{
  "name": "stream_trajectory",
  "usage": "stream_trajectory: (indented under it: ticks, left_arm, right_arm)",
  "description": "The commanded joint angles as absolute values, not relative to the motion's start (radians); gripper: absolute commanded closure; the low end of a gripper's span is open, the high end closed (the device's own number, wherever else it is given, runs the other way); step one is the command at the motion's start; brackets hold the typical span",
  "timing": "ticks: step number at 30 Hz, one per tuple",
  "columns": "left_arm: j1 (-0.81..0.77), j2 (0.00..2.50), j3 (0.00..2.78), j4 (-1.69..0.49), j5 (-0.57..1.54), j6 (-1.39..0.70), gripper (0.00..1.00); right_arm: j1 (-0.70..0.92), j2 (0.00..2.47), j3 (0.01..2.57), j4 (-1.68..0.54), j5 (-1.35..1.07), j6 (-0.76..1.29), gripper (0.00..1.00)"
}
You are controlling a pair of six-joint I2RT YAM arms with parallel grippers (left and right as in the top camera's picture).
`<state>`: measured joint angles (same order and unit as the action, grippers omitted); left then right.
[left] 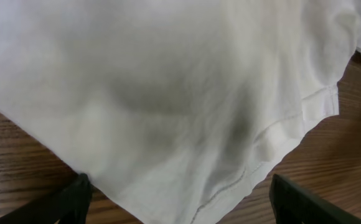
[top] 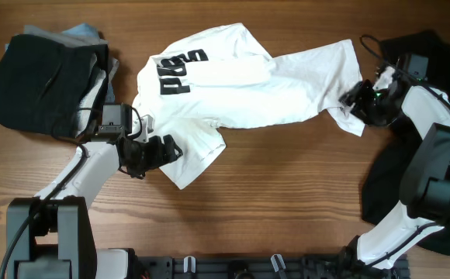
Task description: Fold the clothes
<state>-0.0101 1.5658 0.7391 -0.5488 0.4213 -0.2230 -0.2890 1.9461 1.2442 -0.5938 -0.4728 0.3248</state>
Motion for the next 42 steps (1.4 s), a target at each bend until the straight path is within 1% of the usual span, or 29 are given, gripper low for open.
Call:
stream_trajectory:
  ticks: [1,4,5,8,11,15,19,23,25,26,27,28,32,33,35,36,38,39,40,42]
  left_arm:
    - [-0.004,1.603,0.697,-0.538,0.344,-0.217,0.07]
    - [-0.004,1.603,0.698,-0.539,0.344,-0.217,0.07]
    - [-0.004,1.603,0.698,-0.539,0.344,-0.217,0.07]
    - [-0.004,1.603,0.698,-0.539,0.344,-0.217,0.07]
    - [-0.004,1.603,0.698,-0.539,0.344,-0.217,0.07]
    - [-0.004,1.603,0.698,-0.539,0.344,-0.217,0.06]
    - [-0.004,1.603,0.698,-0.539,0.344,-0.217,0.07]
    - [-0.004,1.603,0.698,-0.543,0.344,-0.217,0.06]
    - [-0.004,1.603,0.698,-0.543,0.344,-0.217,0.06]
    - [-0.004,1.603,0.698,-0.543,0.344,-0.218,0.06]
    - [-0.004,1.603,0.698,-0.548,0.345,-0.218,0.06]
    - [-0.004,1.603,0.698,-0.562,0.348,-0.218,0.06]
    - [-0.004,1.603,0.697,-0.567,0.348,-0.218,0.05]
    - [-0.004,1.603,0.697,-0.561,0.351,-0.218,0.02]
    - [-0.004,1.603,0.689,-0.561,0.402,-0.218,0.01]
    - [-0.004,1.603,0.677,-0.562,0.420,-0.218,0.01]
    - [-0.004,1.603,0.649,-0.561,0.423,-0.222,0.07]
    - [-0.004,1.603,0.625,-0.541,0.427,-0.222,0.11]
    - [-0.004,1.603,0.602,-0.504,0.446,-0.222,0.19]
    - [-0.004,1.604,0.579,-0.465,0.450,-0.251,0.27]
  right_arm:
    - [-0.278,1.926,1.249,-0.653,-0.720,0.205,0.44]
    - [-0.249,1.926,1.249,-0.687,-0.686,0.233,0.43]
    - [-0.238,1.926,1.249,-0.693,-0.600,0.302,0.44]
    - [-0.229,1.926,1.249,-0.659,-0.449,0.369,0.44]
    - [-0.229,1.926,1.249,-0.583,-0.466,0.369,0.44]
    - [-0.229,1.926,1.249,-0.496,-0.604,0.366,0.44]
    - [-0.229,1.926,1.249,-0.486,-0.580,0.371,0.45]
    - [-0.229,1.926,1.249,-0.527,-0.481,0.419,0.67]
    - [-0.229,1.926,1.249,-0.536,-0.463,0.420,0.73]
    - [-0.229,1.926,1.249,-0.536,-0.459,0.422,0.81]
    - [-0.229,1.926,1.249,-0.535,-0.459,0.422,0.93]
    - [-0.229,1.926,1.249,-0.535,-0.459,0.421,0.96]
    - [-0.229,1.903,1.249,-0.556,-0.460,0.413,0.96]
    - [-0.229,1.887,1.249,-0.564,-0.459,0.403,0.96]
    - [-0.229,1.829,1.249,-0.591,-0.443,0.387,0.96]
    - [-0.229,1.798,1.249,-0.608,-0.421,0.387,0.96]
    - [-0.229,1.745,1.249,-0.640,-0.387,0.385,0.96]
    - [-0.229,1.717,1.249,-0.657,-0.381,0.381,0.96]
    - [-0.229,1.705,1.249,-0.670,-0.381,0.381,0.96]
    - [-0.229,1.701,1.249,-0.691,-0.381,0.381,0.96]
